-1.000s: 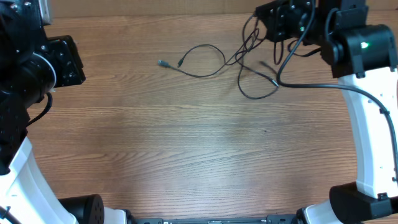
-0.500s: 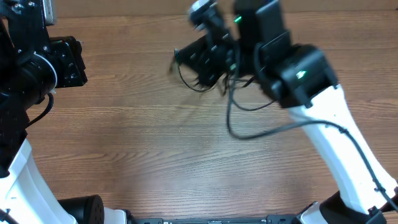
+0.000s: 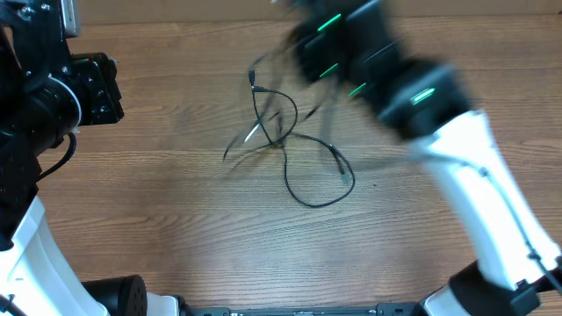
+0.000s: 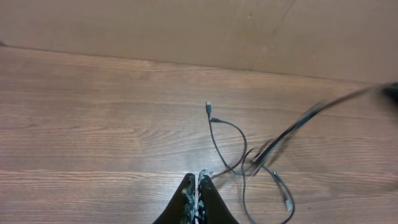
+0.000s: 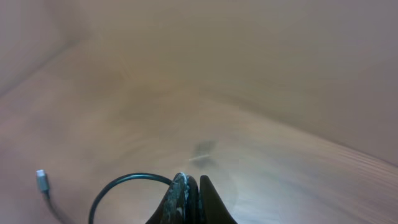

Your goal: Untangle cables

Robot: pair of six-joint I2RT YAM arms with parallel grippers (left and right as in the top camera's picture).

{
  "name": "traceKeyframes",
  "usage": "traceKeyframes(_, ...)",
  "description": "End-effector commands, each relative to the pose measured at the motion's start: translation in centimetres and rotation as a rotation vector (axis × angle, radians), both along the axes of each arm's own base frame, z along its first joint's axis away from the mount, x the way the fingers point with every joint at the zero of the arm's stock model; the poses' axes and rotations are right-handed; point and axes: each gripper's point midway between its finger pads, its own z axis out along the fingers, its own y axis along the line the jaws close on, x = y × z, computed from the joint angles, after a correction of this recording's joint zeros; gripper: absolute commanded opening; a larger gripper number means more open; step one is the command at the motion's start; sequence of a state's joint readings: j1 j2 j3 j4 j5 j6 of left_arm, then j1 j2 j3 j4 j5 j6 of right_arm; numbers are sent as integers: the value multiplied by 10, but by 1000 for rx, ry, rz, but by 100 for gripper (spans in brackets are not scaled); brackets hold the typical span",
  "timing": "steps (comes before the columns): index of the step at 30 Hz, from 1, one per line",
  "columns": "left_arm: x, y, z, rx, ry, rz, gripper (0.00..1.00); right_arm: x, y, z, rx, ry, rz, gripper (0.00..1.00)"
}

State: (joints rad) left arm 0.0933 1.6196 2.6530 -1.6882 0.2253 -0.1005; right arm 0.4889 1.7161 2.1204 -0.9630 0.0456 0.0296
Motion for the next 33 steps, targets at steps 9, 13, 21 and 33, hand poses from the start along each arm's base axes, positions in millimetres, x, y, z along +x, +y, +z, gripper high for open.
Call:
traceKeyframes(9, -6, -14, 6, -23, -26, -84, 4, -81, 91, -4, 218, 201, 461, 4)
traceKeyframes(13, -6, -14, 6, -20, -25, -87, 4, -60, 79, -9, 43, 79, 224, 4)
traceKeyframes(21, -6, -14, 6, -12, -26, -93, 4, -34, -29, 63, 226, -33, 134, 4)
traceKeyframes(33, -3, -50, 7, -104, -34, -308, 4, -32, -39, 60, 245, -10, 144, 4)
